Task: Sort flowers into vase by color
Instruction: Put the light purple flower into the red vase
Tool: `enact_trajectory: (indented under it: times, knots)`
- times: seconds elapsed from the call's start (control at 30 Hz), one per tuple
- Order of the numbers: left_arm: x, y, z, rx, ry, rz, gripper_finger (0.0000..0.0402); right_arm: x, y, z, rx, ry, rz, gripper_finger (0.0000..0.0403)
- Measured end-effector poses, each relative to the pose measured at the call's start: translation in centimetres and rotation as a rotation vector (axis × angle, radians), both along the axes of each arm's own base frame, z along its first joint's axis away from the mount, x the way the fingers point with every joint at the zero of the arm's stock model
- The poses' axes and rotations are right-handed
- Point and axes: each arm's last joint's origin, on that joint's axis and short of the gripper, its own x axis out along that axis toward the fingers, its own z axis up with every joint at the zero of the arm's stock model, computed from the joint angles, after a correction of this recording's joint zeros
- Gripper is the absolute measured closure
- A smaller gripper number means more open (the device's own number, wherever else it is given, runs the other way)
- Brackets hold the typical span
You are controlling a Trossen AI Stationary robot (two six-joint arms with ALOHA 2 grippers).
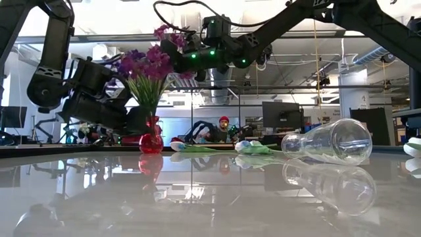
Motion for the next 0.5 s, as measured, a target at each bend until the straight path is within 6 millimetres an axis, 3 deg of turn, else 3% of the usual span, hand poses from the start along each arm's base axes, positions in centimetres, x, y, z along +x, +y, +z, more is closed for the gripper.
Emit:
enact_trajectory:
  times: [0.23, 0.5]
  knots:
    - [0.34, 0.09, 0.15, 0.011, 0.0, -0.038, 0.0242, 0.02, -0.01, -0.23, 0.007, 0.023, -0.001, 0.0376]
    - [0.36, 0.07, 0.12, 0.007, 0.002, -0.049, 0.0242, 0.03, -0.01, -0.37, 0.012, 0.036, -0.001, 0.0342]
